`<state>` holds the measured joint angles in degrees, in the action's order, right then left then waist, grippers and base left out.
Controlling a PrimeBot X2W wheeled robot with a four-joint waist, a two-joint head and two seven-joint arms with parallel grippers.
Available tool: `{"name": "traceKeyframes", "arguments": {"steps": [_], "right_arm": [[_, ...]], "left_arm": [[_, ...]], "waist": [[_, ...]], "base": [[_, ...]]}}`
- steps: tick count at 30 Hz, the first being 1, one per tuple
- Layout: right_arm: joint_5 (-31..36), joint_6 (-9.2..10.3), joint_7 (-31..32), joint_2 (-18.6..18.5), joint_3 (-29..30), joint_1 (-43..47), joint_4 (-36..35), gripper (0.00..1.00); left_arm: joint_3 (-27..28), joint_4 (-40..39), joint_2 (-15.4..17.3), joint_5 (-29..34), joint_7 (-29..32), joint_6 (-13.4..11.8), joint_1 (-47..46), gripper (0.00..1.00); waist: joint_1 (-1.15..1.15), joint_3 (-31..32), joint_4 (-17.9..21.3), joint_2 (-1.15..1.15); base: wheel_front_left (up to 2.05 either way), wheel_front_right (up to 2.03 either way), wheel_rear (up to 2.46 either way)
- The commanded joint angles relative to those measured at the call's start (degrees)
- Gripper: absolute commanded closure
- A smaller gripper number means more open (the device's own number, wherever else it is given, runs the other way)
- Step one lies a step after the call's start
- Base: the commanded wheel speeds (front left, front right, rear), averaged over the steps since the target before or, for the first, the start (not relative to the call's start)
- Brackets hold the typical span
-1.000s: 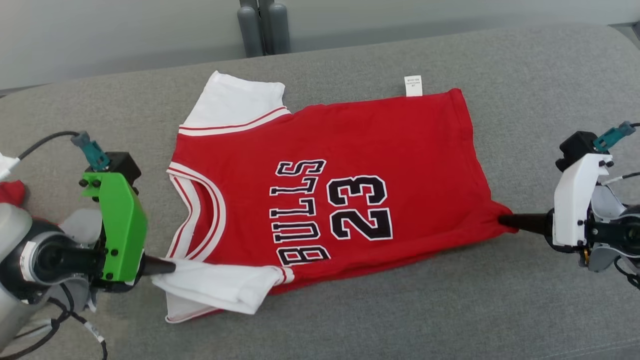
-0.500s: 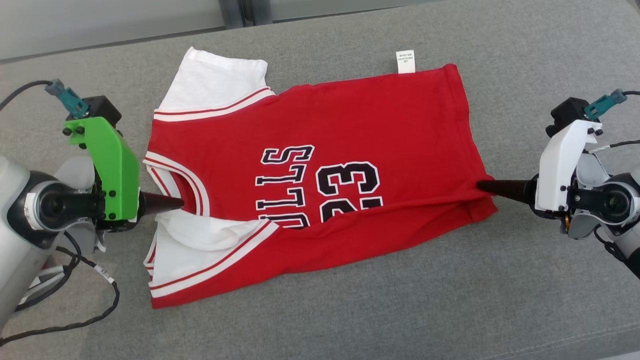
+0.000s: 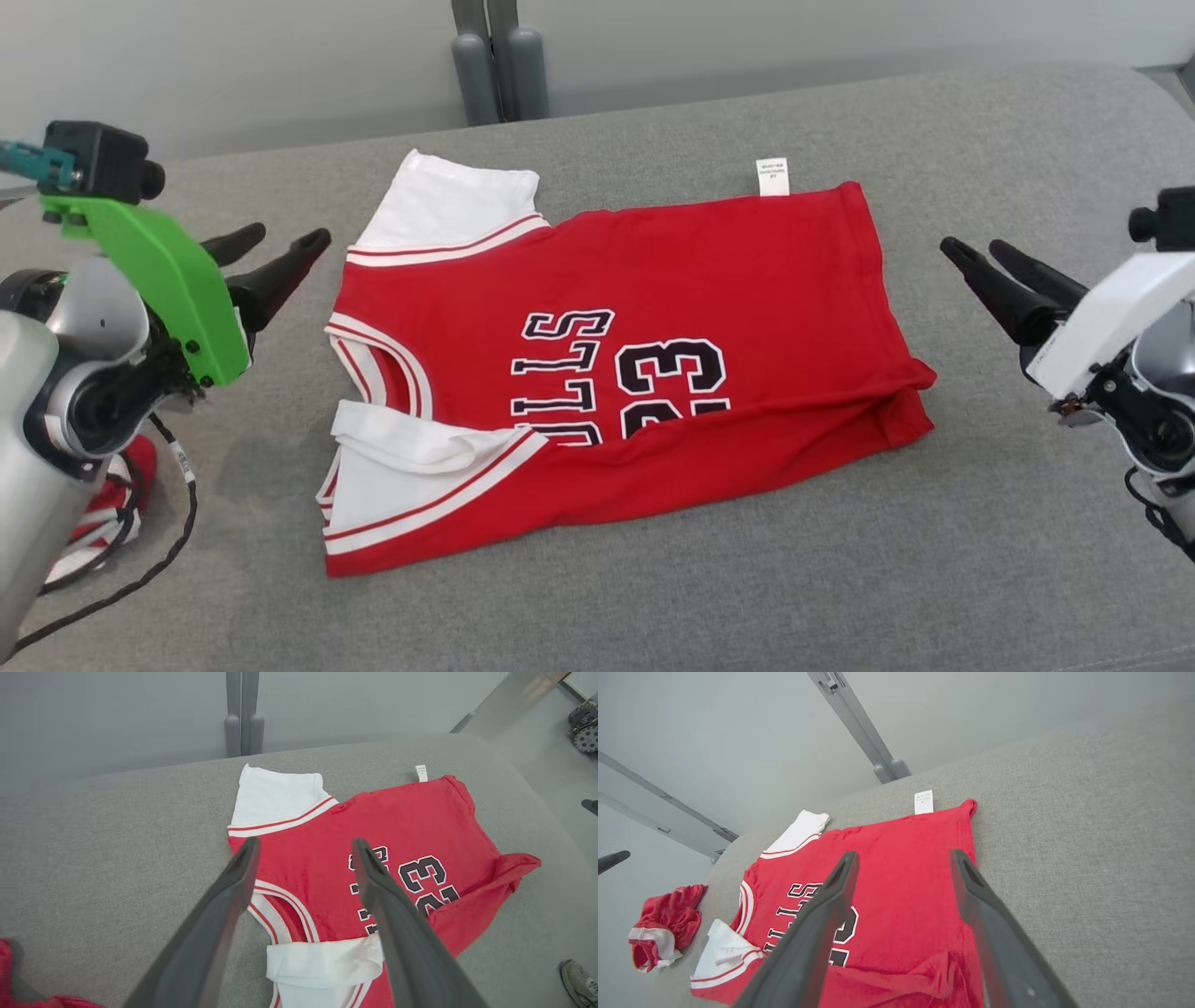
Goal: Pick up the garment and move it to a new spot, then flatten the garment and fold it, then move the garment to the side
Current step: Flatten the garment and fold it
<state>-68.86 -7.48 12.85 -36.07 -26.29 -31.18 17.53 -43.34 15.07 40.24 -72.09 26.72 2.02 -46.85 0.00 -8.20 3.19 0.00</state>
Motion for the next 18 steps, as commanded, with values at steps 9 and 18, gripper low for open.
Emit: {"name": "traceKeyframes", "arguments": {"steps": [9,18], "right_arm": [[10.98,-0.03,-24.5,3.1,6.96,11.96,-4.14,0.0],[26.2,-0.03,-28.08,11.63,19.0,21.67,-8.31,0.0]], "left_arm": [[4.63,-9.04,1.76,9.17,-24.86,-8.72,13.4,0.0],[8.33,-17.15,0.31,18.48,-41.38,-19.81,26.87,0.0]], "waist": [[0.0,4.43,-2.11,0.0],[0.0,4.58,-2.83,0.0]], "base": [[0.0,0.0,0.0],[0.0,0.0,0.0]]}}
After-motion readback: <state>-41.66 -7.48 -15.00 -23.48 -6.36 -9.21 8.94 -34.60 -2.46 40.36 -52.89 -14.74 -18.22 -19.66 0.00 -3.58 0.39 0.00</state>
